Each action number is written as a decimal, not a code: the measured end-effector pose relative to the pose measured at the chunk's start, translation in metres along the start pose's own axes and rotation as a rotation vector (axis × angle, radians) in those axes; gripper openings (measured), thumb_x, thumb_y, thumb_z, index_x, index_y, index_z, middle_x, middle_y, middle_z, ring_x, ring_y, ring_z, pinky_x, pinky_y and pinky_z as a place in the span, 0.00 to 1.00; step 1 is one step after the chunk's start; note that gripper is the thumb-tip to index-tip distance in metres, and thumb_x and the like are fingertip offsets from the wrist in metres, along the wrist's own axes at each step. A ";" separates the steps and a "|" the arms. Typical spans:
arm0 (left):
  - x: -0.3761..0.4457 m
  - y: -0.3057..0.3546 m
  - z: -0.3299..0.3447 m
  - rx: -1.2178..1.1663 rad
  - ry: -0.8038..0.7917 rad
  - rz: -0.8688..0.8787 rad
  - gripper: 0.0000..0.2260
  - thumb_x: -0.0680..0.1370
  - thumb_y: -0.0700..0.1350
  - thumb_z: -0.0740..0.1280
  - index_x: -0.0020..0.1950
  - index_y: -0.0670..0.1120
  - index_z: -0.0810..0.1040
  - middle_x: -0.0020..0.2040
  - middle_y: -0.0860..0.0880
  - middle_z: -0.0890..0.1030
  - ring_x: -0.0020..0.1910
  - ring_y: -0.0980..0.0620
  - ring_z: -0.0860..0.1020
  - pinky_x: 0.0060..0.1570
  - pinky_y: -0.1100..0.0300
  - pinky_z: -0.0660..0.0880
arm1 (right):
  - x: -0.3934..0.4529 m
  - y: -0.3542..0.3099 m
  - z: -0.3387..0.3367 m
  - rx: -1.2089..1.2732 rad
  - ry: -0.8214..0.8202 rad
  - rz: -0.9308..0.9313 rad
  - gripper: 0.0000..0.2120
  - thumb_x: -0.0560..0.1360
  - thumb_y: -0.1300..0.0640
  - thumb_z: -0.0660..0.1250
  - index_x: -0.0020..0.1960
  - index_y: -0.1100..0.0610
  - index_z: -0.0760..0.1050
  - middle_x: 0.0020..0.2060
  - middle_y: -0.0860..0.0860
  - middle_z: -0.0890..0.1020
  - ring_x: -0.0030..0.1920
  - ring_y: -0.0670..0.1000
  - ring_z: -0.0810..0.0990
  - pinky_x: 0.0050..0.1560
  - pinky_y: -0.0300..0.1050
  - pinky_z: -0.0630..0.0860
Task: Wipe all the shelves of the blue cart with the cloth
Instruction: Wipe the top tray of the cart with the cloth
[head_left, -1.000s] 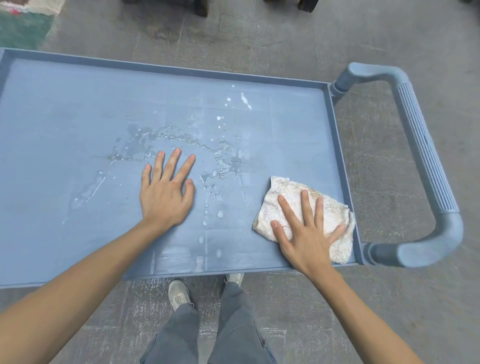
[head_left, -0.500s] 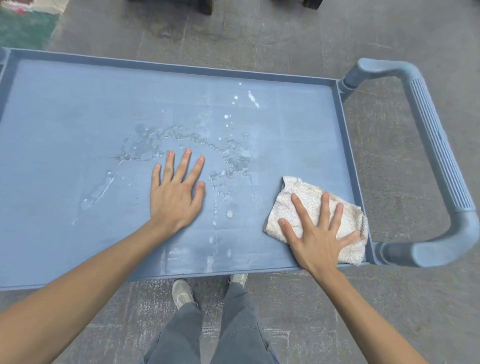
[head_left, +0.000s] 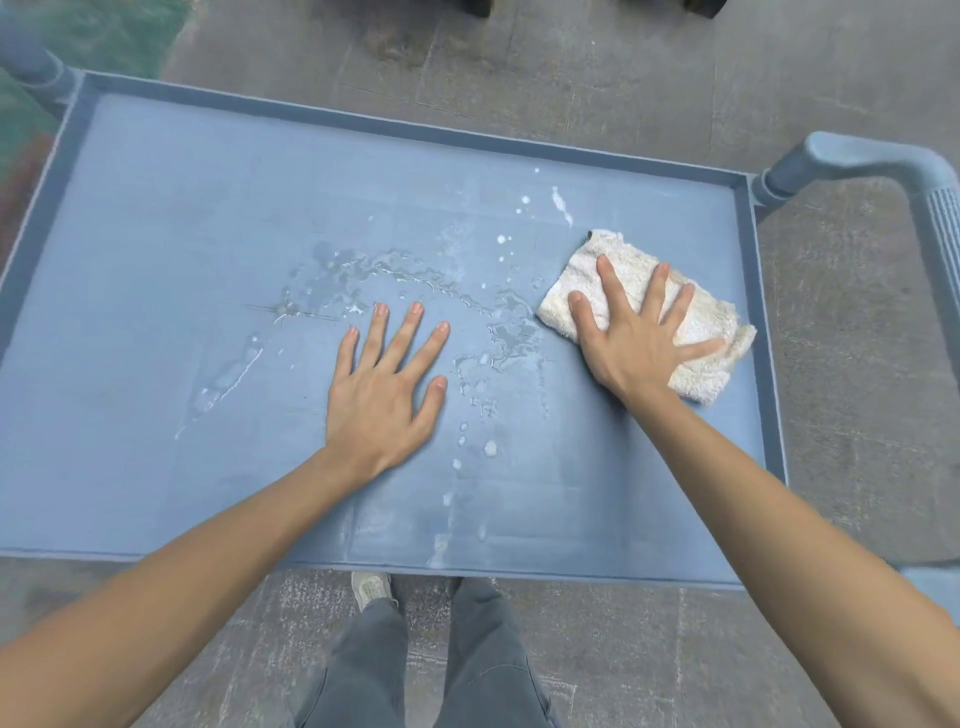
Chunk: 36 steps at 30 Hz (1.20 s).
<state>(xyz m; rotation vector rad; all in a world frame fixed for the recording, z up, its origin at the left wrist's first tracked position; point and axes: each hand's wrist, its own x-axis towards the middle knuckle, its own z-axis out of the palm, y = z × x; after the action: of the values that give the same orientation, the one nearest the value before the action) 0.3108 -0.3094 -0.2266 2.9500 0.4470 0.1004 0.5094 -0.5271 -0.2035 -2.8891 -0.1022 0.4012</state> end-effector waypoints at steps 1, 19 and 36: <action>0.000 0.000 0.000 0.002 0.006 -0.001 0.26 0.82 0.59 0.53 0.81 0.60 0.58 0.83 0.54 0.56 0.82 0.45 0.51 0.79 0.43 0.50 | 0.013 -0.010 -0.001 -0.004 -0.004 -0.016 0.32 0.72 0.20 0.41 0.76 0.22 0.47 0.84 0.47 0.41 0.82 0.60 0.35 0.63 0.84 0.29; 0.000 -0.004 0.002 -0.006 0.040 -0.003 0.26 0.82 0.58 0.55 0.80 0.61 0.59 0.82 0.55 0.56 0.82 0.46 0.51 0.78 0.43 0.52 | 0.096 -0.108 0.003 0.004 0.091 -0.348 0.31 0.79 0.30 0.45 0.81 0.34 0.56 0.84 0.48 0.47 0.84 0.54 0.46 0.74 0.77 0.38; 0.001 0.001 -0.007 -0.032 -0.029 -0.046 0.24 0.83 0.53 0.51 0.81 0.59 0.58 0.83 0.54 0.56 0.82 0.45 0.52 0.78 0.44 0.50 | -0.006 -0.062 0.017 -0.112 -0.020 -0.554 0.33 0.78 0.25 0.43 0.81 0.32 0.49 0.84 0.40 0.50 0.84 0.50 0.47 0.75 0.76 0.40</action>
<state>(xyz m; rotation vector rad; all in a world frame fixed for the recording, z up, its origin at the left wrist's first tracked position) 0.3118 -0.3086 -0.2192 2.9044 0.5039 0.0582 0.4969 -0.4641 -0.2040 -2.7955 -0.9247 0.3223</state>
